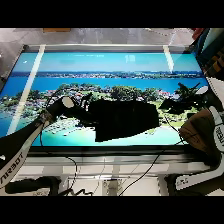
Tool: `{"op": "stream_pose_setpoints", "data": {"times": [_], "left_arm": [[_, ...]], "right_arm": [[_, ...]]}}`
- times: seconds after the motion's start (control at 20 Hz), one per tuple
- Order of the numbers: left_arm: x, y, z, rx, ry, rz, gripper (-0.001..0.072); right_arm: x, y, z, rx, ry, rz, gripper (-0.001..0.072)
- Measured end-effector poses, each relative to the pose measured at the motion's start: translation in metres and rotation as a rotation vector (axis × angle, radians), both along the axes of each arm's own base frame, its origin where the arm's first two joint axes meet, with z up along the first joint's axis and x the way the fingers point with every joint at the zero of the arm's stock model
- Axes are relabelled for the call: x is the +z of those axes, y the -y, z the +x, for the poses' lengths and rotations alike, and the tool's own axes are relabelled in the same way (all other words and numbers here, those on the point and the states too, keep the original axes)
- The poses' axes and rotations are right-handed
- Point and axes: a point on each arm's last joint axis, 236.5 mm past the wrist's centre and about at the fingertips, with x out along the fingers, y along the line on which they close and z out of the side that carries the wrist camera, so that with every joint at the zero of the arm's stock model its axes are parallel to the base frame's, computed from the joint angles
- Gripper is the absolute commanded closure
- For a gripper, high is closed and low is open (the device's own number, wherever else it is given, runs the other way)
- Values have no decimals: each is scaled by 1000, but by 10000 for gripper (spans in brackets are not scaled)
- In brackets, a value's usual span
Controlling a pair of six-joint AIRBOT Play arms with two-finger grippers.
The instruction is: Fold the clothes and pants, and hang the long-sleeved shirts on hangers.
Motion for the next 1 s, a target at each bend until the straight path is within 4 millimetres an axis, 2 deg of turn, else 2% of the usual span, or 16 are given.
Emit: {"op": "stream_pose_setpoints", "data": {"times": [0.15,0.35,0.6,0.75,1.0], "left_arm": [[0,0,0,1,1,0,-10],[0,0,1,2,2,0,-10],[0,0,1,2,2,0,-10],[0,0,1,2,2,-1,-10],[0,0,-1,-1,-3,-1,-10]], "right_arm": [[-12,-15,5,13,-3,72,21],[-20,-40,4,60,-22,134,104],[-23,-59,-4,133,-39,151,93],[-25,-53,-2,143,-26,108,86],[-23,-23,5,148,-18,14,86]]}}
